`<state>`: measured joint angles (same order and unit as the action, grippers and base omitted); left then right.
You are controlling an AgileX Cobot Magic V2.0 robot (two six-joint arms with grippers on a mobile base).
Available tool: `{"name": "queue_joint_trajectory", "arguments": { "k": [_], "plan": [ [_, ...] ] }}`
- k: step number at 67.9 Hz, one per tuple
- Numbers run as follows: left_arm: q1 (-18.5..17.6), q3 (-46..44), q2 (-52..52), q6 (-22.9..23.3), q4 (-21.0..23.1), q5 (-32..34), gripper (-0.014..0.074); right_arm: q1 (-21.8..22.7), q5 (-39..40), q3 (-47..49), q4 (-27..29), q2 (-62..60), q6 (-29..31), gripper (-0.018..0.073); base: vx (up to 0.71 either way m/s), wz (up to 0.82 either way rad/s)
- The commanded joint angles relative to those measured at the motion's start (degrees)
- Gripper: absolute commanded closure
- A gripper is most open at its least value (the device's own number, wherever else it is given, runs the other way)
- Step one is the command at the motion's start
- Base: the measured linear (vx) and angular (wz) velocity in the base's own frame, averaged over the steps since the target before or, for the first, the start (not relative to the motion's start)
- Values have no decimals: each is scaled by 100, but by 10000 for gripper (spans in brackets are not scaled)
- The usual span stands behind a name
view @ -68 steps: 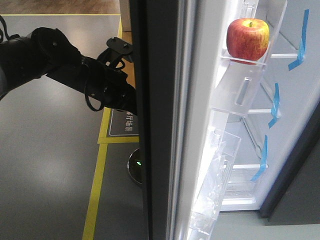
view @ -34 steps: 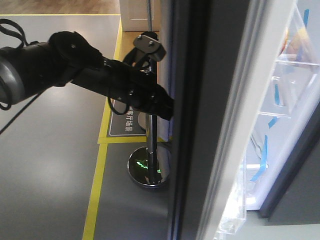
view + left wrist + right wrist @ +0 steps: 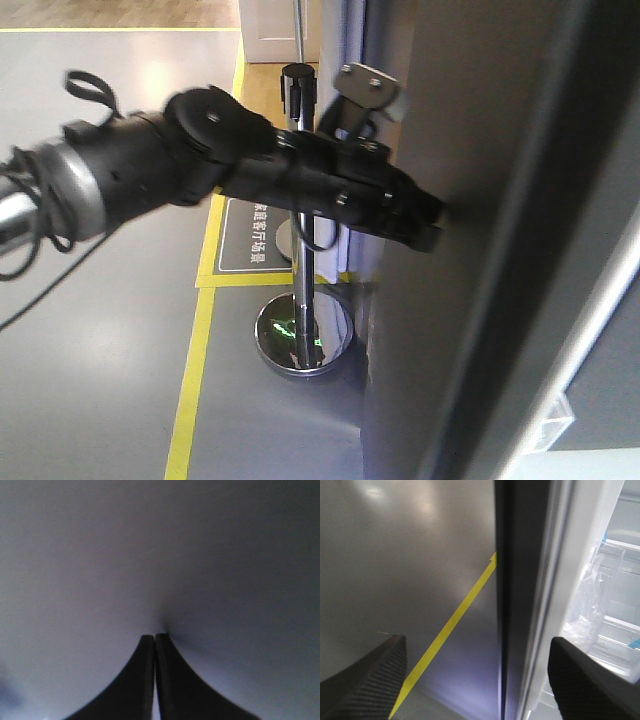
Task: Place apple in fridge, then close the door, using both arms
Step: 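Push the door closed with the left gripper against its outer face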
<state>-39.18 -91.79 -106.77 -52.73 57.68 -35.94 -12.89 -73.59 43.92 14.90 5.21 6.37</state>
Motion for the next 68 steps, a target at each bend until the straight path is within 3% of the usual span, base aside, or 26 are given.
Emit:
{"name": "queue_joint_trajectory", "arguments": {
  "k": [1,17,26,44,56,62,68],
  "plan": [
    [-263,-172,179,-242,671,463,602,20,-22,102,59,103,47,10,0,0],
    [-825,-172,-213,-910,1633,1542,602,20,-22,102,59,103,47,10,0,0],
    [-1044,-306,-397,-1348,1922,2082,602,20,-22,102,59,103,47,10,0,0],
    [-1133,-1585,-1122,-1385,1922,2139,602,20,-22,102,59,103,47,10,0,0],
    [-1133,-1708,-1093,-1385,1910,1862,602,20,-16,102,59,103,47,10,0,0],
    [-1122,-1708,-1015,-1311,1815,1698,602,20,-16,102,59,103,47,10,0,0],
    [-1122,-1708,-881,-991,1397,1510,602,20,-16,102,59,103,47,10,0,0]
  ]
}}
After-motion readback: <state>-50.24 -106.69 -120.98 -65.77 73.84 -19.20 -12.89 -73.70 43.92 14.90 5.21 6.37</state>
